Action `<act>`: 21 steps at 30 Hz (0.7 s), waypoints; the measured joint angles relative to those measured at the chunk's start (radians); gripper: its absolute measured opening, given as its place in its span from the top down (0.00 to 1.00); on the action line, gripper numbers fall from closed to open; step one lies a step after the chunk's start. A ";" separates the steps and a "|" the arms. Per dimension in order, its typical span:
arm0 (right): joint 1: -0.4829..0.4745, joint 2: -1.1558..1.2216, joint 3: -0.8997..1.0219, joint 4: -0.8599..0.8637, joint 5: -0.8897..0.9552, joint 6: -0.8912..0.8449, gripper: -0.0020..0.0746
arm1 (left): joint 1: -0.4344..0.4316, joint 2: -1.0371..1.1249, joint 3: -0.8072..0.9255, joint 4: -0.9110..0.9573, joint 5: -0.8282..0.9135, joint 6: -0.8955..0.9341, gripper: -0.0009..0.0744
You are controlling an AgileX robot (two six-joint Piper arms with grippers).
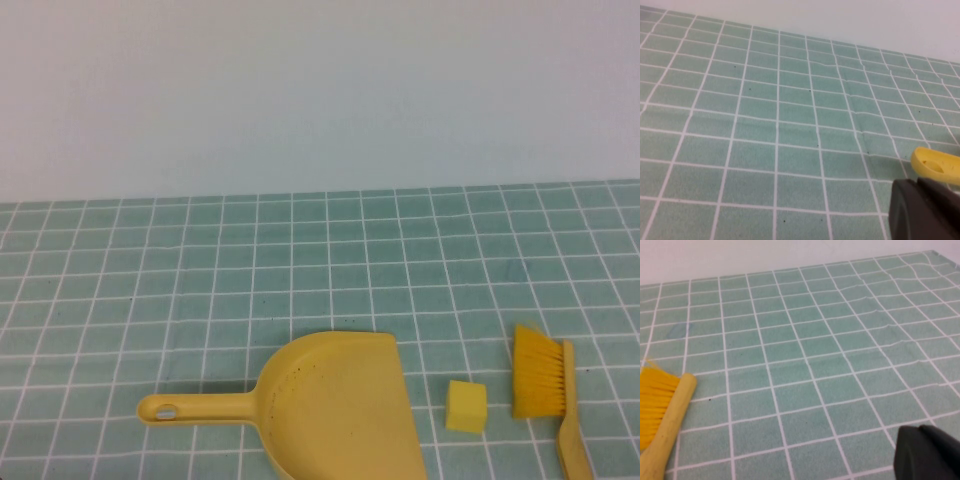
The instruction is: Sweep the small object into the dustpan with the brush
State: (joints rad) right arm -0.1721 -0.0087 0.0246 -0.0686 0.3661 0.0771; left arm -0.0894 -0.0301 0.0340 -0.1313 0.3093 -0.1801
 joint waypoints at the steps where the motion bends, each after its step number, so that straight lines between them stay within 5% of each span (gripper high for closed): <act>1: 0.000 0.000 0.000 0.000 0.000 0.000 0.98 | 0.000 0.000 0.000 -0.001 0.000 0.000 0.99; 21: 0.000 0.000 0.000 0.000 0.002 0.001 0.98 | 0.000 0.000 0.000 0.050 -0.013 0.027 0.99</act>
State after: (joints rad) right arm -0.1721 -0.0087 0.0246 -0.0686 0.3677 0.0777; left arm -0.0894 -0.0301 0.0340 -0.0811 0.2967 -0.1532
